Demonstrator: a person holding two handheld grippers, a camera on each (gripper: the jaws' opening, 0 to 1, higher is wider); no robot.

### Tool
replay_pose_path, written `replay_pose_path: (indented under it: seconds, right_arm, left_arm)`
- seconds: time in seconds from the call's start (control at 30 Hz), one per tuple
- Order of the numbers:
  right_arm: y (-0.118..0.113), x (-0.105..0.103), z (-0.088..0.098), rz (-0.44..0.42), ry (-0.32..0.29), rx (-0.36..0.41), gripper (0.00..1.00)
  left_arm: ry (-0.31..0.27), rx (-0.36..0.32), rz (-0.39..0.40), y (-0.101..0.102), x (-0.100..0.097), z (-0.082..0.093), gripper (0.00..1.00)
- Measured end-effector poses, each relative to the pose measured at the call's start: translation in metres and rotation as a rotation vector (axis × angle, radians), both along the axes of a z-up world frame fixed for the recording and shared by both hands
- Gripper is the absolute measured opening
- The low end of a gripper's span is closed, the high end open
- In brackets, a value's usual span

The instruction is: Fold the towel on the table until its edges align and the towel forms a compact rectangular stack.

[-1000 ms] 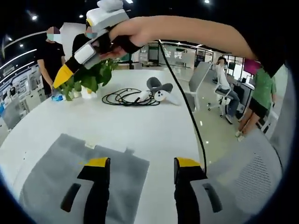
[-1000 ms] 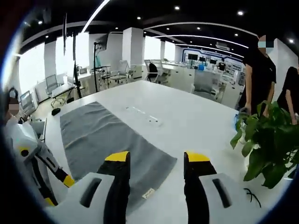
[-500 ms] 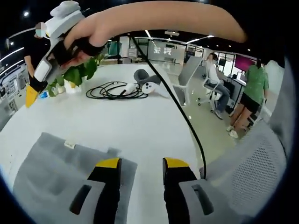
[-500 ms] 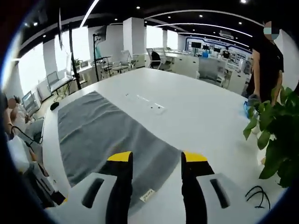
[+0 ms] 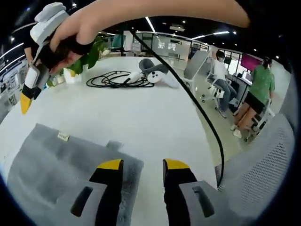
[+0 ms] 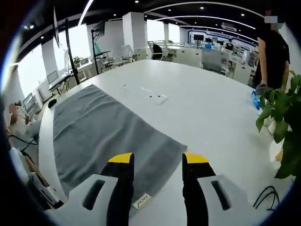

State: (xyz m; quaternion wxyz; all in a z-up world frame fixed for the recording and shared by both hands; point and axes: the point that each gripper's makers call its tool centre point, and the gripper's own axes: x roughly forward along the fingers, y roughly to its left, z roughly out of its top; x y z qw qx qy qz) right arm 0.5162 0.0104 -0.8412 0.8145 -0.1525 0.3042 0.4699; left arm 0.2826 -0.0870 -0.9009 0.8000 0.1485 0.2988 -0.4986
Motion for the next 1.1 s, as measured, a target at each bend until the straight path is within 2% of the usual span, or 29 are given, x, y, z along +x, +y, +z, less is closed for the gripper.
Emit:
replay_pose_path:
  seconds: [0.2, 0.37, 0.4, 0.43, 0.47, 0.6, 0.7, 0.83, 0.87, 0.9, 1.03, 1.1]
  right_arm:
    - [0.002, 0.010, -0.013, -0.027, 0.029, 0.005, 0.40]
    - [0.000, 0.014, -0.031, -0.041, 0.054, -0.019, 0.39]
    - [-0.001, 0.015, -0.034, -0.045, 0.059, -0.022, 0.39]
    - [-0.001, 0.016, -0.038, -0.052, 0.065, -0.027, 0.38]
    - [-0.002, 0.017, -0.040, -0.054, 0.067, -0.030, 0.38]
    - [-0.003, 0.019, -0.053, -0.063, 0.083, -0.048, 0.36]
    - [0.000, 0.020, -0.062, -0.069, 0.104, -0.048, 0.34]
    - [-0.001, 0.023, -0.072, -0.071, 0.098, -0.086, 0.31]
    - [-0.001, 0.024, -0.074, -0.078, 0.098, -0.085, 0.30]
    - [-0.001, 0.024, -0.074, -0.080, 0.097, -0.085, 0.28]
    - [0.002, 0.022, -0.079, -0.075, 0.095, -0.086, 0.25]
    - [0.003, 0.022, -0.079, -0.075, 0.079, -0.079, 0.23]
  left_arm:
    - [0.020, 0.013, 0.024, -0.002, 0.005, -0.009, 0.33]
    - [0.028, 0.028, 0.050, 0.000, 0.010, -0.018, 0.32]
    - [0.020, 0.048, 0.040, 0.001, 0.010, -0.023, 0.31]
    - [-0.030, 0.035, 0.030, -0.001, 0.016, -0.019, 0.29]
    - [-0.009, 0.051, 0.039, 0.001, 0.015, -0.022, 0.27]
    - [-0.013, 0.028, 0.074, 0.005, 0.019, -0.020, 0.21]
    - [0.002, -0.002, 0.087, 0.006, 0.019, -0.020, 0.21]
    - [-0.063, 0.044, 0.035, 0.005, 0.018, -0.020, 0.20]
    - [-0.114, 0.066, 0.002, 0.004, 0.018, -0.020, 0.19]
    - [-0.085, 0.048, 0.019, 0.003, 0.015, -0.021, 0.18]
    - [-0.085, 0.048, 0.029, 0.008, 0.020, -0.020, 0.10]
    - [-0.075, 0.034, 0.029, 0.008, 0.020, -0.020, 0.10]
